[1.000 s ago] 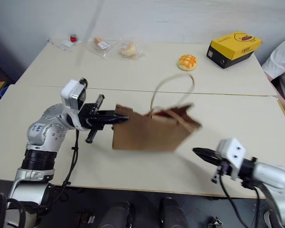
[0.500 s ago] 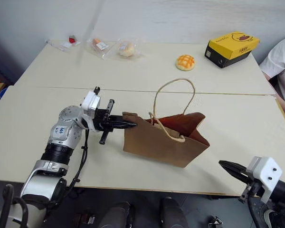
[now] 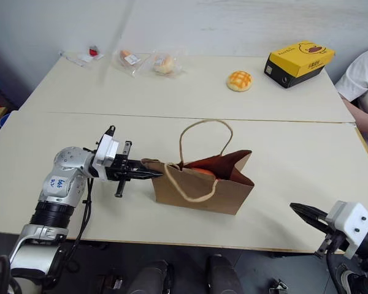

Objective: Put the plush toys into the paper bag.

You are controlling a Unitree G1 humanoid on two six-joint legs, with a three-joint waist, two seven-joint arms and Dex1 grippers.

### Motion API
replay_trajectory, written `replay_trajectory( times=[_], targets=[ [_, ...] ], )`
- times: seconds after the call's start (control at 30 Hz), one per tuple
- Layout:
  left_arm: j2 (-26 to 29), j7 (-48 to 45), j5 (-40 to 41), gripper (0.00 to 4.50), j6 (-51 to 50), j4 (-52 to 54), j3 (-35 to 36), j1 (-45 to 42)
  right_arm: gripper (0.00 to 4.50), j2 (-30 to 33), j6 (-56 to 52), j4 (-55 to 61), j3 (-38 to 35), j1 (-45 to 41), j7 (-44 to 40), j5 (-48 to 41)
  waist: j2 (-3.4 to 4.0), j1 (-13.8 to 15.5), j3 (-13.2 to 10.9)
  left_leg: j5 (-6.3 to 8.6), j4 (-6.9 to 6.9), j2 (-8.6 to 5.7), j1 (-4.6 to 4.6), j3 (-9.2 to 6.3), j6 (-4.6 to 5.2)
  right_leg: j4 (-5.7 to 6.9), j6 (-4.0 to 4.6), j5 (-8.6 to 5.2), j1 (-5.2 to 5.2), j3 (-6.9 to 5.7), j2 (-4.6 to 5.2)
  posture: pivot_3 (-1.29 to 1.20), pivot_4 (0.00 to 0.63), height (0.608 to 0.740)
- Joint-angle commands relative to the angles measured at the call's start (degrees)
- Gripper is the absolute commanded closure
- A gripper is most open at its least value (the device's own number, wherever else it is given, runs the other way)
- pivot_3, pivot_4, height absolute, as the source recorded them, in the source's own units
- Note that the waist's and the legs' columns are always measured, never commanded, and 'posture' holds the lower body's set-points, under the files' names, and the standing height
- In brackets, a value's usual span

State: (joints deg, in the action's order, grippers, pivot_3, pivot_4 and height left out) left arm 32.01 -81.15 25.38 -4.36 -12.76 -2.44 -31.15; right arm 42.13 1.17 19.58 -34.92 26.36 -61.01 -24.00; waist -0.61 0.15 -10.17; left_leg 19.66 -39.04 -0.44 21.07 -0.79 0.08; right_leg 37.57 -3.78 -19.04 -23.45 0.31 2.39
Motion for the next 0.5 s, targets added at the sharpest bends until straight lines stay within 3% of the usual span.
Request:
replay_trajectory(
  times=[0.03,0.27,0.37,0.5],
  targets=[
    [2.31,0.92,-0.23,2.61,-0.50,3.60,1.47,1.53,4.50,1.54,0.09,-0.74,-0.46,-1.39,-0.46,-0.92,0.00,-0.04,0.00,0.00,0.01,0.00,0.00,-0.02,0.00,0.00,0.00,0.00,0.00,-0.01,0.00,0.00,0.150,0.740],
    [7.87,3.53,1.96,0.43,-0.38,5.44,8.52,7.46,4.50,2.17,0.81,-4.21,-1.53,-6.53,-1.82,-4.47,0.00,-0.31,0.00,0.01,0.01,0.01,-0.01,-0.01,0.01,0.01,0.00,0.00,0.00,0.00,0.00,0.00,0.150,0.740],
    [10.45,5.48,0.13,0.41,3.62,6.22,12.36,11.83,4.13,3.76,-1.00,-5.07,-2.26,-8.24,-3.84,-7.15,0.05,-0.32,-0.01,0.01,0.02,0.02,-0.03,0.00,0.02,0.01,0.00,0.00,-0.01,0.01,0.02,0.00,0.150,0.740],
    [14.31,8.18,-2.35,0.41,5.38,4.79,16.17,17.28,2.86,6.22,2.43,-8.33,-1.62,-9.61,-7.88,-5.86,0.07,-0.03,-0.01,0.04,0.05,0.02,-0.02,-0.03,0.07,-0.06,0.02,-0.01,0.02,-0.03,0.06,0.00,0.150,0.740]
  ],
)
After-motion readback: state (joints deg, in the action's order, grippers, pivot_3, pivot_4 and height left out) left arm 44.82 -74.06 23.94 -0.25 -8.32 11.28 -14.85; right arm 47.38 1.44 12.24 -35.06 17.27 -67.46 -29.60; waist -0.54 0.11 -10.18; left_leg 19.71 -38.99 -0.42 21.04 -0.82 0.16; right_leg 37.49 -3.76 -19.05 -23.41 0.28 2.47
